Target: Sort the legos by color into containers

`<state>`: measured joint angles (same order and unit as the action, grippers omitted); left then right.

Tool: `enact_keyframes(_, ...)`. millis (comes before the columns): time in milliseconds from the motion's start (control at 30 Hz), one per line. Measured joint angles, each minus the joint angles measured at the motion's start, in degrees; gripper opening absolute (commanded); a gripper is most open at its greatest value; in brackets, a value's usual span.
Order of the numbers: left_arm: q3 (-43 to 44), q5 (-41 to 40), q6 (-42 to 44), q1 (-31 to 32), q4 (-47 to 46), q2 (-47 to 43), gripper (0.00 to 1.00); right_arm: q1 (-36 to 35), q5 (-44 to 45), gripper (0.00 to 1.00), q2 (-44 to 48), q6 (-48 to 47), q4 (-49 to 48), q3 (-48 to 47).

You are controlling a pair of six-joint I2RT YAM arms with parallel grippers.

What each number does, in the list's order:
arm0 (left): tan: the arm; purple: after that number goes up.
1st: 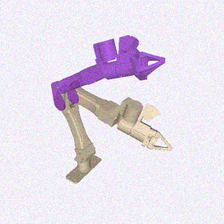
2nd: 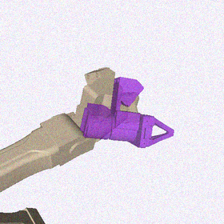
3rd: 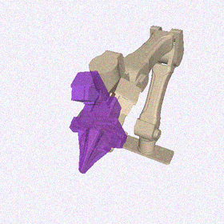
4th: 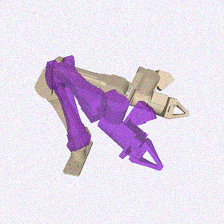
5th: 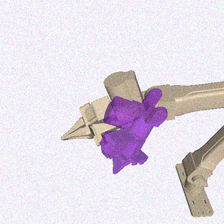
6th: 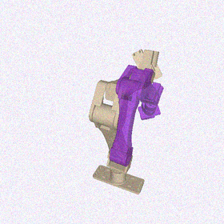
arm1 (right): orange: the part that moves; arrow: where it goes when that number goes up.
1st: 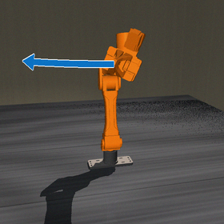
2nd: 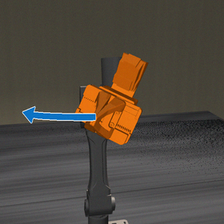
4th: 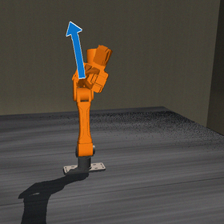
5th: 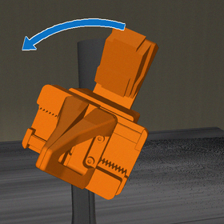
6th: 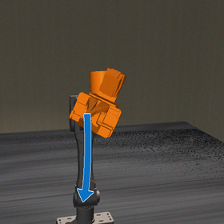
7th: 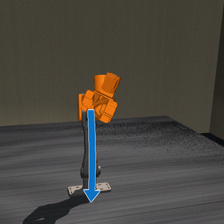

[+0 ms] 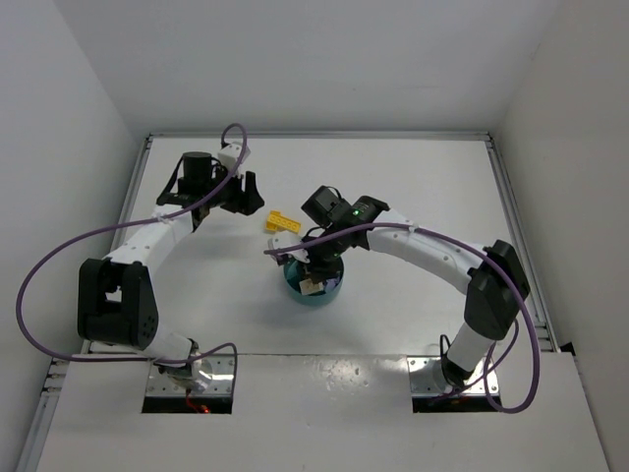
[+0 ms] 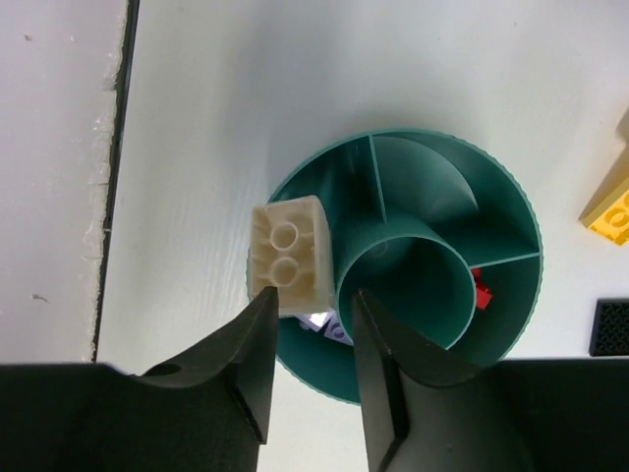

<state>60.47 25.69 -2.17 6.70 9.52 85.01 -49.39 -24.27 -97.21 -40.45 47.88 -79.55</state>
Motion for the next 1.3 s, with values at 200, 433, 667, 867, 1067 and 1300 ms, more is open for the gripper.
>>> enact_keyframes(200,0.00,0.00,0.00,0.00,-0.17,0.00,0.65,-0.11,0.02,0.40,0.00,-0.04,-0.72,0.00)
enact_keyframes(433,0.00,0.37,0.00,0.00,-0.76,0.00,0.65,-0.07,0.57,0.40,0.17,1.68,-2.75,0.00)
enact_keyframes(667,0.66,0.31,0.26,1.88,-1.49,0.61,0.66,1.57,12.79,0.36,6.62,17.22,-16.96,4.46)
enact_keyframes(867,13.20,-4.33,-0.68,9.53,-1.20,10.73,0.65,7.45,27.65,0.55,9.20,32.52,-23.85,6.14)
enact_keyframes(1067,26.23,-9.05,-4.00,14.73,-0.22,22.82,0.77,18.62,33.16,0.59,7.74,43.19,-23.37,6.75)
enact_keyframes(1300,40.04,-6.99,6.82,19.63,10.62,33.73,0.79,28.28,28.89,0.59,0.42,47.63,-18.23,0.09)
